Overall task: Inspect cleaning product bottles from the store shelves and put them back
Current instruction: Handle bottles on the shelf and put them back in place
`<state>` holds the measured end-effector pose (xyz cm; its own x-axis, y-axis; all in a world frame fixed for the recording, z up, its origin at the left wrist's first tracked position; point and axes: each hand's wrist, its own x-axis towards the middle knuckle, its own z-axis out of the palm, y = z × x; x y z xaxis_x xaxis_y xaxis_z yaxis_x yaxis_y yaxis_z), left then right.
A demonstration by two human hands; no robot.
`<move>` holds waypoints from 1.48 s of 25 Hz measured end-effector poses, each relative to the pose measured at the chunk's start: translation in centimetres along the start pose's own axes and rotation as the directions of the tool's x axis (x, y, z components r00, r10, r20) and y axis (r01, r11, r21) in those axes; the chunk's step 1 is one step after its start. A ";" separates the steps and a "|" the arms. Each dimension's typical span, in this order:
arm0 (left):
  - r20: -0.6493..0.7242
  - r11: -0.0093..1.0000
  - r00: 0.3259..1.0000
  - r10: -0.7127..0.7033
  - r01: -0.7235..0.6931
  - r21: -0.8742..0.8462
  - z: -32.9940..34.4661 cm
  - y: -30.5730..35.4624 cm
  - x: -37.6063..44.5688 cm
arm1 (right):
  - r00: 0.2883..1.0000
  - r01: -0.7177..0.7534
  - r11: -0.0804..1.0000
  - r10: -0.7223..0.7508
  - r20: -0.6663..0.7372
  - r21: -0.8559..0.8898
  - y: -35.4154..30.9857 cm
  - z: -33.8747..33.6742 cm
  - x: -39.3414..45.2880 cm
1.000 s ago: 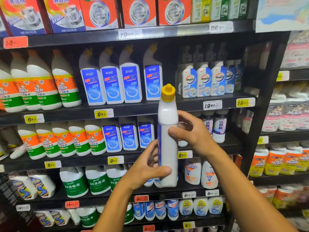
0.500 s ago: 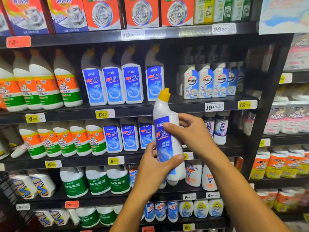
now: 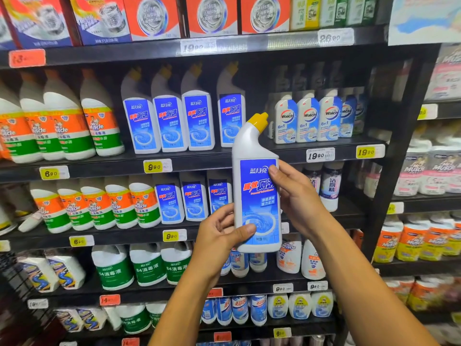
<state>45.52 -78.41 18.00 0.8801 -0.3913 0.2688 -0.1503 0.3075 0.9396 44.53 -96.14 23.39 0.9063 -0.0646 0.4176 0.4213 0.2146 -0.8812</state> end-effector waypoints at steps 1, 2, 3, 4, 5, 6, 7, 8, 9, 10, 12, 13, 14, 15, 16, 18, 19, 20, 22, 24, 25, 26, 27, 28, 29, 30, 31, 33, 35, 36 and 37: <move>-0.015 1.000 1.000 0.000 0.000 -0.011 0.1 -0.1 -0.1 | 1.000 0.005 1.000 -0.005 -0.010 -0.001 0.1 0.2 -0.1; -0.025 1.000 1.000 -0.002 0.002 -0.023 0.2 -0.1 -0.3 | 1.000 0.009 1.000 -0.009 -0.023 -0.008 0.1 0.3 -0.2; -0.033 0.999 0.999 -0.001 0.000 -0.032 0.2 0.0 -0.4 | 0.999 0.017 1.000 -0.017 -0.036 -0.020 0.1 0.4 -0.3; -0.045 0.999 0.999 0.001 -0.003 -0.039 0.2 0.1 -0.5 | 0.999 0.021 0.999 -0.023 -0.046 -0.031 0.2 0.4 -0.4; -0.063 0.999 0.998 0.000 -0.003 -0.041 0.4 0.2 -0.6 | 0.999 0.021 0.999 -0.023 -0.048 -0.040 0.2 0.4 -0.5; -0.090 1.000 0.996 0.006 -0.008 -0.025 0.6 0.4 -0.7 | 0.999 0.012 0.999 -0.015 -0.046 -0.050 0.3 0.5 -0.5; -0.122 0.999 0.992 0.027 -0.024 0.021 0.9 0.5 -0.8 | 0.999 -0.001 0.998 -0.002 -0.047 -0.058 0.5 0.5 -0.4; -0.147 0.995 0.987 0.063 -0.051 0.089 1.2 0.5 -1.0 | 0.999 -0.015 0.998 0.012 -0.050 -0.057 0.6 0.5 -0.3; -0.160 0.984 0.982 0.102 -0.076 0.160 1.5 0.5 -1.3 | 0.998 -0.032 0.999 0.030 -0.052 -0.039 0.8 0.5 -0.2; -0.154 0.973 0.979 0.131 -0.097 0.209 1.5 0.4 -1.6 | 0.998 -0.050 0.999 0.050 -0.041 0.012 0.9 0.5 -0.2; -0.054 0.975 0.993 0.106 -0.094 0.200 1.1 0.6 -2.3 | 0.997 -0.083 0.980 0.082 0.011 0.182 1.0 0.4 -0.1; 0.024 0.981 0.999 0.047 -0.051 0.186 0.9 0.7 -2.6 | 0.995 -0.095 0.961 0.088 0.039 0.260 1.0 0.3 -0.1; 0.091 0.982 0.996 -0.019 0.001 0.187 0.8 0.7 -2.7 | 0.994 -0.104 0.944 0.088 0.063 0.314 1.1 0.3 0.0; 0.123 0.980 0.990 -0.068 0.043 0.195 0.9 0.6 -2.9 | 0.992 -0.114 0.933 0.092 0.081 0.342 1.2 0.4 0.1; 0.111 0.980 0.990 -0.084 0.062 0.192 1.1 0.3 -3.0 | 0.991 -0.128 0.930 0.102 0.091 0.345 1.2 0.6 0.1; 0.007 0.983 0.998 -0.061 0.058 0.171 1.9 0.0 -3.0 | 0.989 -0.136 0.955 0.114 0.097 0.265 1.2 1.0 0.3; -0.053 0.985 0.998 -0.046 0.054 0.164 2.4 -0.1 -3.0 | 0.989 -0.128 0.977 0.112 0.100 0.171 1.1 1.2 0.3; -0.108 0.982 0.994 -0.034 0.053 0.182 2.8 -0.3 -3.0 | 0.988 -0.124 0.990 0.118 0.104 0.062 1.1 1.4 0.3; -0.183 0.957 0.983 -0.027 0.079 0.280 3.1 -0.6 -2.9 | 0.988 -0.133 0.988 0.138 0.070 -0.076 0.9 1.8 0.2; -0.189 0.937 0.982 -0.029 0.093 0.337 3.0 -0.3 -2.9 | 0.989 -0.145 0.986 0.143 -0.036 -0.077 0.9 2.0 0.5; -0.166 0.943 0.985 -0.041 0.093 0.318 2.7 -0.1 -2.8 | 0.984 -0.159 0.985 0.153 -0.086 -0.066 1.0 2.1 0.8; -0.134 0.956 0.988 -0.076 0.111 0.270 2.3 0.2 -2.6 | 0.976 -0.190 0.980 0.182 -0.123 -0.056 0.9 2.1 1.0; -0.094 0.965 0.987 -0.132 0.150 0.215 1.8 0.6 -2.3 | 0.963 -0.236 0.971 0.227 -0.144 -0.049 0.9 2.2 1.2; -0.049 0.964 0.980 -0.191 0.197 0.176 1.5 1.2 -2.1 | 0.948 -0.291 0.956 0.281 -0.152 -0.047 0.9 2.2 1.5; -0.004 0.958 0.971 -0.239 0.236 0.165 1.2 1.8 -1.8 | 0.930 -0.345 0.937 0.334 -0.152 -0.049 0.9 2.2 1.7; 0.037 0.950 0.963 -0.268 0.258 0.174 1.0 2.3 -1.4 | 0.913 -0.392 0.918 0.381 -0.148 -0.054 0.9 2.3 1.9; 0.066 0.943 0.956 -0.286 0.269 0.196 0.9 2.9 -1.1 | 0.895 -0.433 0.900 0.422 -0.144 -0.058 0.8 2.2 2.1; 0.080 0.928 0.950 -0.302 0.274 0.251 0.9 3.8 -0.5 | 0.864 -0.497 0.866 0.486 -0.133 -0.059 0.6 2.0 2.4; 0.077 0.924 0.952 -0.297 0.266 0.274 0.8 4.4 -0.3 | 0.846 -0.528 0.848 0.521 -0.114 -0.047 0.5 1.9 2.7; 0.081 0.926 0.953 -0.292 0.261 0.274 0.8 4.6 -0.2 | 0.844 -0.532 0.846 0.526 -0.108 -0.040 0.4 1.9 2.8; 0.084 0.927 0.954 -0.288 0.256 0.273 0.7 4.6 -0.1 | 0.843 -0.534 0.845 0.528 -0.104 -0.037 0.4 2.0 2.9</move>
<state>44.40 -77.52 22.47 0.8451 -0.5346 0.0033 -0.0366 -0.0517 0.9980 47.28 -94.35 24.72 0.9898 -0.0430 -0.1362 -0.1264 0.1799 -0.9755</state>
